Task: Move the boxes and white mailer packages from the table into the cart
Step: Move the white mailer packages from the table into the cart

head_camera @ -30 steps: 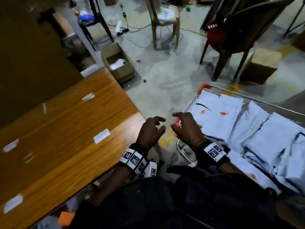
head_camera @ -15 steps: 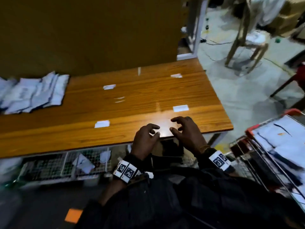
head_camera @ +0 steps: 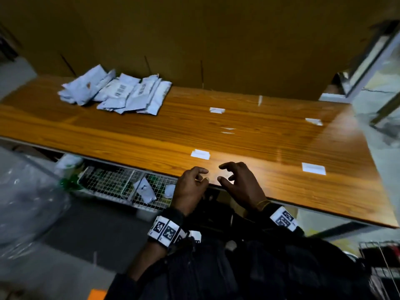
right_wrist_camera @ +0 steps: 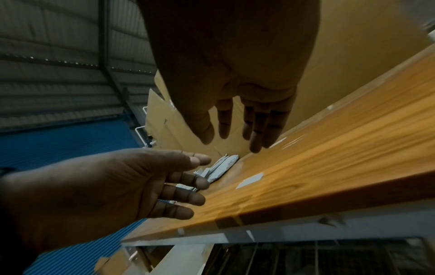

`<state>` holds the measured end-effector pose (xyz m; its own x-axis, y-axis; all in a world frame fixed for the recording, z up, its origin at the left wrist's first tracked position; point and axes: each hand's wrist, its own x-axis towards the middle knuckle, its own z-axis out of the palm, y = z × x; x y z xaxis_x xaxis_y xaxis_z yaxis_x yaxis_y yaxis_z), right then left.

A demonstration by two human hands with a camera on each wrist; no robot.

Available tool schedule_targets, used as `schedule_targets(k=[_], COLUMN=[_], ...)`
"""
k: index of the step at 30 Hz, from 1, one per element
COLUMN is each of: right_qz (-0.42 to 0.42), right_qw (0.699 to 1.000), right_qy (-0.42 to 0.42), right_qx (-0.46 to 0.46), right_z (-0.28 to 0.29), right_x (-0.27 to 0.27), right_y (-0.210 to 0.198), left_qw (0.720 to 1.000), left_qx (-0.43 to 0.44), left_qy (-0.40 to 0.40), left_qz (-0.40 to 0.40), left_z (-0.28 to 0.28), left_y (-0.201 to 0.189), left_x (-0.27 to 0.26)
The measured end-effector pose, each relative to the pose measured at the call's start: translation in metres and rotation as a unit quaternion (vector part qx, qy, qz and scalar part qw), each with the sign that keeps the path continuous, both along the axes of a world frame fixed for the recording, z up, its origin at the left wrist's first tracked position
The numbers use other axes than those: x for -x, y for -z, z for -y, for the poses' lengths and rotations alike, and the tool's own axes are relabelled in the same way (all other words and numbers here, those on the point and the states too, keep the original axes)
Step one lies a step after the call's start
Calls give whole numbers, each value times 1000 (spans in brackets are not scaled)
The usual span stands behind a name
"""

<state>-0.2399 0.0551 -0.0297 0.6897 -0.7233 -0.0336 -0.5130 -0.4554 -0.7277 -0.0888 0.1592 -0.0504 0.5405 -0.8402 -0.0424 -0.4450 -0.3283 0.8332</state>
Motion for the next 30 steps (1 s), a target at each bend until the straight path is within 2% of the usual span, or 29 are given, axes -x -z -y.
schedule_targets(k=[7, 14, 18, 30], right_qz=[-4, 4, -17, 9], right_qw=[998, 994, 991, 992], right_qy=[-55, -108, -130, -125], right_qx=[-12, -17, -26, -34], right_z=[26, 67, 93, 121], right_x=[-81, -171, -215, -288], right_y=[9, 2, 7, 10], left_qw=[997, 995, 993, 990], left_qx=[-25, -60, -44, -31], left_qy=[-70, -82, -108, -129], left_qz=[-17, 11, 17, 43], left_z=[7, 42, 60, 90], left_y=[7, -2, -8, -18], left_x=[-65, -138, -170, -243])
